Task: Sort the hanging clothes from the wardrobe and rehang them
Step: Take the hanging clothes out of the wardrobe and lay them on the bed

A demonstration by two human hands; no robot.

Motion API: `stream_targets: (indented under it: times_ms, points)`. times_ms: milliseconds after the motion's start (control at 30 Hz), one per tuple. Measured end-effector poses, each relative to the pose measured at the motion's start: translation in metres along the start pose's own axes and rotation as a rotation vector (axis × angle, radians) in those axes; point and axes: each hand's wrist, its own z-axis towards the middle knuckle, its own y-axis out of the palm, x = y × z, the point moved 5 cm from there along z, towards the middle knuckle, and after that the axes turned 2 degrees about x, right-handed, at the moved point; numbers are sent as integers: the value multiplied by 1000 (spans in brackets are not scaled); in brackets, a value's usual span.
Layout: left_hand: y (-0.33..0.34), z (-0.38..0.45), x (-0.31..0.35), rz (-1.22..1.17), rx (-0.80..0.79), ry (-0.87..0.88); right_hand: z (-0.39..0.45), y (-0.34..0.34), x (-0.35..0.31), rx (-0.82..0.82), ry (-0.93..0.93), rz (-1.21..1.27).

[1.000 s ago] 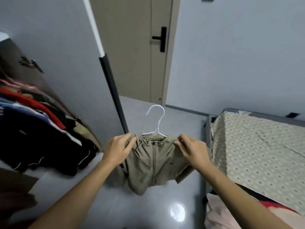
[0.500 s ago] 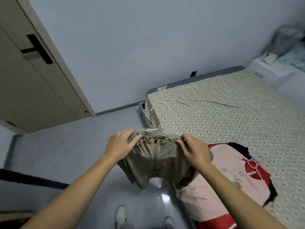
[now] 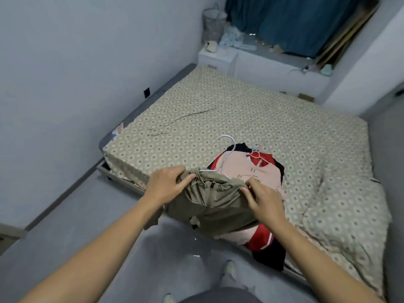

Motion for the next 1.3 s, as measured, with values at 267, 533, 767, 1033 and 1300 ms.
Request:
stream_targets:
  times_ms: [267,533,767,1033,1300]
  points:
    - [37,59,41,-74,-68,148,-12,-27,48,48,179,-79]
    - [112,151,66,-75,-144,191,24,-13,136,45,272,-75]
    - [209,276,98,-38,-216,187,91,30,266,-25,375,4]
    - [374,376,99,-11,-396,165,151,127,415,-198,422,84]
    - [478,407,66,132,-466,56,177,236,504,-353,452,93]
